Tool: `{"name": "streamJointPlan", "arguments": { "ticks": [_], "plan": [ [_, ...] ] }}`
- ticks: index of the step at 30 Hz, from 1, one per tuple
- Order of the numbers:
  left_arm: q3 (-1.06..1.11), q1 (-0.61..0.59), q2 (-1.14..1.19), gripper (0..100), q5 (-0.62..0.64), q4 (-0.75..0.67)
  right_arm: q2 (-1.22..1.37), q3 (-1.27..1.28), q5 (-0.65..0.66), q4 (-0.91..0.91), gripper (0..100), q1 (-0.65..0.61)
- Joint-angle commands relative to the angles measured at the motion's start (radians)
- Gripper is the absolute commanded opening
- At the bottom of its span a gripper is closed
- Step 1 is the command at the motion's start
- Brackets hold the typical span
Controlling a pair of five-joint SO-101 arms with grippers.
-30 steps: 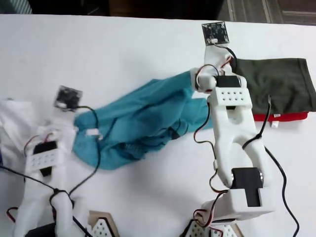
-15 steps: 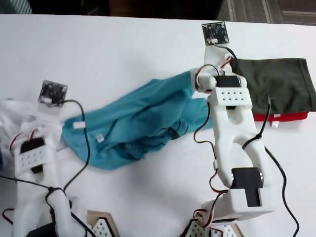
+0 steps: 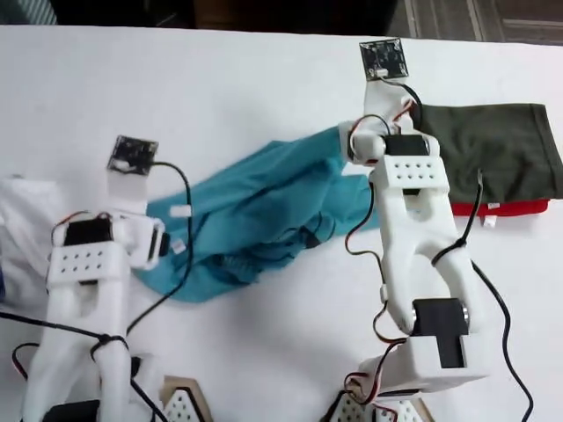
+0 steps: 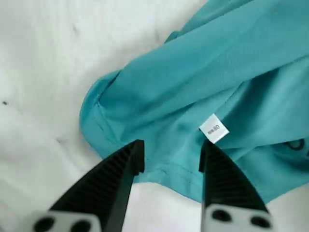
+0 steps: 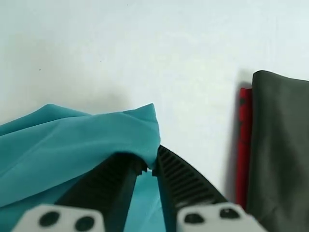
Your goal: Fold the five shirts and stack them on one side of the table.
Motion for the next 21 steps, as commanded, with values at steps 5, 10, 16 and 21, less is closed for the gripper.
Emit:
{"name": "streamJointPlan", "arguments": {
  "ticks": [5,10,16,21],
  "plan": [
    [0.131,0.012,-0.014,21,-0.224,-0.124,-0.065,-0.023,0.009,-0.018,2.0,0.013],
    [0.142,0.012,-0.014,21,-0.247,-0.124,-0.065,-0.023,0.009,-0.018,2.0,0.013],
    [0.142,0.012,-0.012,21,-0.285,-0.124,-0.065,-0.023,0.008,-0.018,2.0,0.013],
    [0.142,0.012,-0.012,21,-0.331,-0.126,-0.065,-0.023,0.008,-0.018,2.0,0.013]
  ]
}}
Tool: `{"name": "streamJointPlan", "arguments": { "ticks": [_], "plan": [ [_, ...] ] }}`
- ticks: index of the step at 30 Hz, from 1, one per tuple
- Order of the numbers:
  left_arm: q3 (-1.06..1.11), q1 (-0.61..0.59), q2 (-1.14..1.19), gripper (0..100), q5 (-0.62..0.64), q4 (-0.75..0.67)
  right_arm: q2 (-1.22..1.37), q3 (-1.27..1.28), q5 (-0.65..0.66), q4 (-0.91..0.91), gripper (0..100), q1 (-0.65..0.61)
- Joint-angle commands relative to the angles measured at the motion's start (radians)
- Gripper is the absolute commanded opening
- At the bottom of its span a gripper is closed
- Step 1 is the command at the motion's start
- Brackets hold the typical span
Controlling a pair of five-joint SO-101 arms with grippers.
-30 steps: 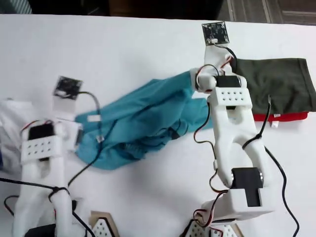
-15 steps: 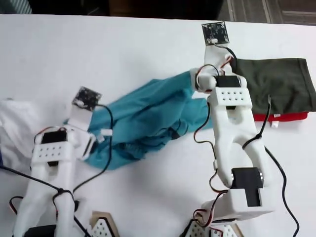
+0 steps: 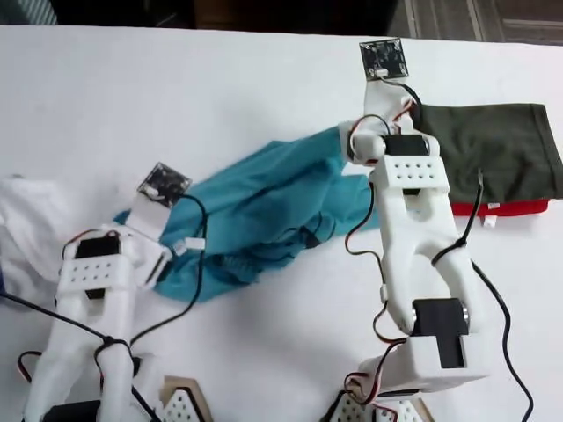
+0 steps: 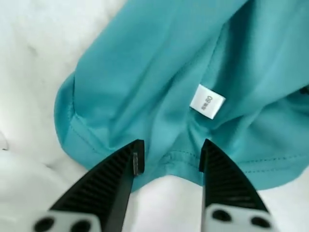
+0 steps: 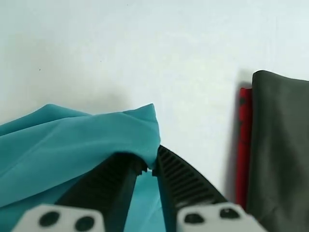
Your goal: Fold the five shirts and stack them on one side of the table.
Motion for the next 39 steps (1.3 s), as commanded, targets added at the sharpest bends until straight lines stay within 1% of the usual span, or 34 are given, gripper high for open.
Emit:
{"name": "streamJointPlan", "arguments": {
  "ticks": [1,4,7,9,16,17,19,22,24,27,33,34,36,39],
  "plan": [
    [0.001,0.012,-0.012,21,-0.041,-0.026,-0.065,-0.023,0.006,-0.018,2.0,0.013],
    [0.041,0.012,-0.012,20,-0.084,-0.100,-0.065,-0.023,0.006,-0.018,2.0,0.013],
    [0.116,0.012,-0.012,15,-0.135,-0.198,-0.065,-0.023,0.006,-0.018,2.0,0.013],
    [0.147,0.012,-0.012,13,-0.150,-0.236,-0.065,-0.023,0.006,-0.018,2.0,0.013],
    [0.136,-0.040,-0.014,11,-0.153,-0.273,-0.065,-0.023,0.005,-0.018,2.0,0.013],
    [0.130,-0.049,-0.014,9,-0.153,-0.273,-0.065,-0.023,0.005,-0.018,2.0,0.013],
    [0.113,-0.064,-0.018,3,-0.153,-0.272,-0.065,-0.023,0.005,-0.018,2.0,0.013],
    [0.073,-0.071,-0.021,3,-0.146,-0.253,-0.065,-0.023,0.005,-0.018,2.0,0.013],
    [0.022,-0.069,-0.023,2,-0.144,-0.196,-0.065,-0.023,0.003,-0.018,2.0,0.013],
    [-0.093,-0.064,-0.023,2,-0.138,-0.068,-0.065,-0.023,0.003,-0.018,2.0,0.013],
    [-0.437,-0.057,-0.023,3,-0.012,0.292,-0.094,-0.026,0.002,0.002,2.0,0.013],
    [-0.501,-0.051,-0.023,3,-0.003,0.353,-0.119,-0.026,-0.003,0.012,2.0,0.013],
    [-0.633,-0.034,-0.023,3,-0.003,0.473,-0.182,-0.023,-0.052,0.039,2.0,0.015],
    [-0.819,0.003,-0.023,3,0.002,0.621,-0.297,-0.018,-0.087,0.091,2.0,0.028]
  ]
}}
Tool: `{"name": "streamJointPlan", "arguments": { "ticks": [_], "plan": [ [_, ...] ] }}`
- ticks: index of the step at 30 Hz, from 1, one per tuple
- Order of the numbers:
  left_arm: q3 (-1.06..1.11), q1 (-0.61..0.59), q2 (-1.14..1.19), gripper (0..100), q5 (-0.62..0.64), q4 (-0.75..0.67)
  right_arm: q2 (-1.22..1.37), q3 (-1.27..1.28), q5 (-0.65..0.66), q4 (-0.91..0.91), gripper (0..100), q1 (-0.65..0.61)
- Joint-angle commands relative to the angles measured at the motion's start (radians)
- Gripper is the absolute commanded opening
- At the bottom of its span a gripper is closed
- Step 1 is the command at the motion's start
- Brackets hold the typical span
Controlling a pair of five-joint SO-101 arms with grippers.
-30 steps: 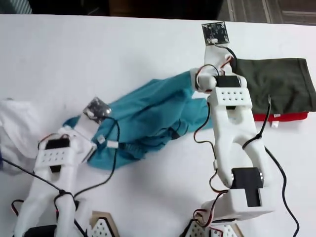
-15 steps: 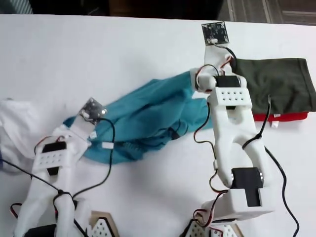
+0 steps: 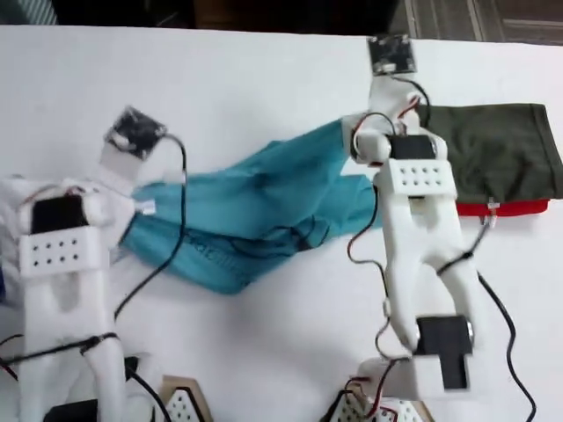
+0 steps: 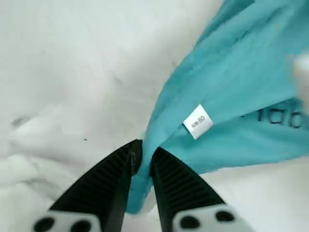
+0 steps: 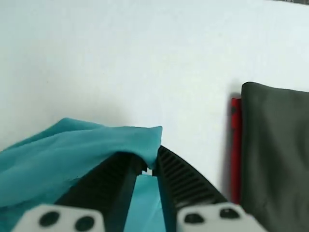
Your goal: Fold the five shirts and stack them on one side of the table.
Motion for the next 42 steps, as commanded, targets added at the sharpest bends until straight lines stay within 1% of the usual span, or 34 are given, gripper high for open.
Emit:
{"name": "streamJointPlan", "arguments": {
  "ticks": [1,3,5,8,11,16,21,26,29,32,36,42],
  "plan": [
    [-0.265,0.051,-0.023,3,0.008,0.183,-0.182,-0.020,-0.028,0.050,2.0,0.025],
    [-0.354,0.066,-0.023,3,0.005,0.252,-0.254,-0.020,-0.029,0.076,2.0,0.045],
    [-0.418,0.069,-0.023,3,0.000,0.290,-0.326,-0.020,-0.025,0.088,2.0,0.065],
    [-0.487,0.069,-0.023,3,0.000,0.295,-0.417,-0.025,-0.023,0.077,1.9,0.105],
    [-0.596,0.069,-0.023,3,0.000,0.295,-0.464,-0.060,-0.017,0.013,1.9,0.125],
    [-0.777,0.069,-0.023,3,0.000,0.295,-0.429,-0.250,0.077,0.024,1.9,0.131],
    [-0.898,0.064,-0.023,3,0.000,0.295,-0.318,-0.597,0.091,0.174,1.9,0.133],
    [-1.012,0.064,-0.023,3,0.003,0.302,-0.182,-1.011,0.091,0.394,1.9,0.133],
    [-1.079,0.063,-0.023,3,0.002,0.351,-0.147,-1.211,0.092,0.536,1.9,0.133],
    [-1.132,0.063,-0.023,3,0.005,0.397,-0.145,-1.329,0.092,0.622,1.9,0.128],
    [-1.165,0.063,-0.025,3,0.008,0.420,-0.147,-1.445,0.092,0.707,1.9,0.127],
    [-1.247,0.063,-0.025,3,0.009,0.422,-0.148,-1.636,0.092,0.731,1.9,0.127]
  ]
}}
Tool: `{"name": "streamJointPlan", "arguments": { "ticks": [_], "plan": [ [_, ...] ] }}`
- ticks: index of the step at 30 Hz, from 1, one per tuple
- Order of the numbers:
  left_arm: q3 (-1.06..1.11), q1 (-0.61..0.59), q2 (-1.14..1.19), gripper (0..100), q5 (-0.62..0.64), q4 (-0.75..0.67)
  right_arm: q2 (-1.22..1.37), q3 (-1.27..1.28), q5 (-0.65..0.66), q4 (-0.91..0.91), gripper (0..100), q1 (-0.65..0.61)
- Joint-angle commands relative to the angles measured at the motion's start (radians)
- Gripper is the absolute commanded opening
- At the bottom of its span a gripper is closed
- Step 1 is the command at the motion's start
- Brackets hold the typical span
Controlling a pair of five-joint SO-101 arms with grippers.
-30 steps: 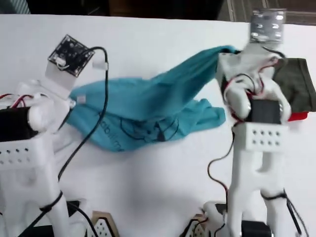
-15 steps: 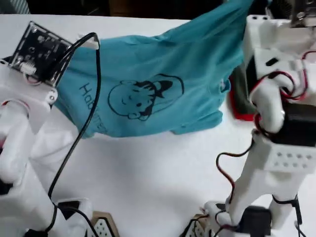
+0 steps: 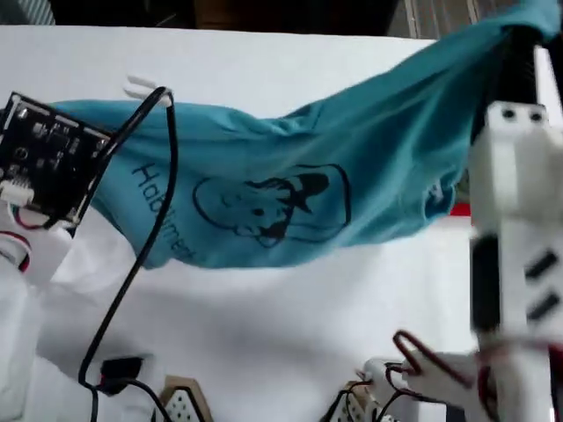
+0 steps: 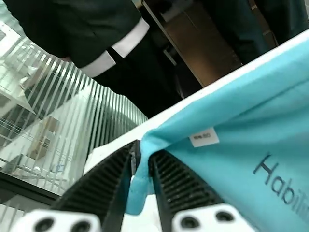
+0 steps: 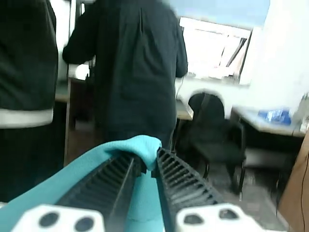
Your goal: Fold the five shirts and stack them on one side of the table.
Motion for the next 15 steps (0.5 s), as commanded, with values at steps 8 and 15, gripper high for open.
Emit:
{"name": "streamJointPlan", "arguments": {
  "ticks": [8,15],
  "plan": [
    [0.068,0.005,-0.075,3,0.009,0.011,0.004,-0.107,-0.060,0.166,1.9,0.001],
    [0.472,0.005,-0.112,3,0.003,-0.011,0.022,0.261,-0.089,0.183,1.9,0.002]
  ]
}}
